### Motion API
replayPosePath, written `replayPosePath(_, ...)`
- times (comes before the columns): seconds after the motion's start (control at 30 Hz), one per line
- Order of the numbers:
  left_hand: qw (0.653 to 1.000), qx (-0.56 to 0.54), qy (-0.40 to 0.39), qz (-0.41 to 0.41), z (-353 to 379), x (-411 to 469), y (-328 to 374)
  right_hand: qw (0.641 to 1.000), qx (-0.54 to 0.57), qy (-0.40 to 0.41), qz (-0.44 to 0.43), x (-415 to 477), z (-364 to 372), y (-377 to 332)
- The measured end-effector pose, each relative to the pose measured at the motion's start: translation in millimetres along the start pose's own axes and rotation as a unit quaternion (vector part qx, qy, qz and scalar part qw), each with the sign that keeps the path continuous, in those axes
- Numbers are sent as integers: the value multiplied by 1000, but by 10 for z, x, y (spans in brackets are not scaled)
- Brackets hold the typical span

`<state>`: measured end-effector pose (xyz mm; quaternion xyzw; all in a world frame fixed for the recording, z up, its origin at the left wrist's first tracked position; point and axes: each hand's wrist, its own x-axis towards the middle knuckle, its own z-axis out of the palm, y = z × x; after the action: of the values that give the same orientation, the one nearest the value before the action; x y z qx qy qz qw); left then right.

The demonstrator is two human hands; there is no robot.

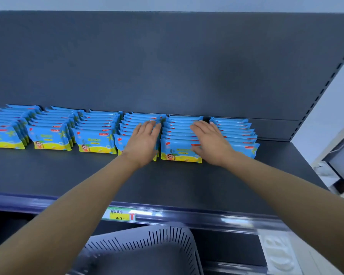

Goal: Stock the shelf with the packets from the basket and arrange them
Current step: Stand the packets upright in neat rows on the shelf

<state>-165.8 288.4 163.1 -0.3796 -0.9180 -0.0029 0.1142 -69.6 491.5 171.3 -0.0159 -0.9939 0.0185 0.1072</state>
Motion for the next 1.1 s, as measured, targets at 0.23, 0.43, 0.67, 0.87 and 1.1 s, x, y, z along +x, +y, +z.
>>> replayPosePath(0.23,996,-47,-36,73,-95,319,571,989,-33,-75,123,-343,-280,726)
replayPosePath(0.43,992,-25,-122,29,39,502,743,960,51,-178,211,-532,-172,1127)
replayPosePath(0.67,993,-60,-98,25,5,576,885,971,86,-140,173,-445,-50,1281)
replayPosePath(0.87,986,-111,-92,79,-9,835,1351,911,324,-103,233,-445,-25,1481)
replayPosePath(1.1,994,-34,-72,75,105,1005,1566,802,532,-88,257,-426,60,1655)
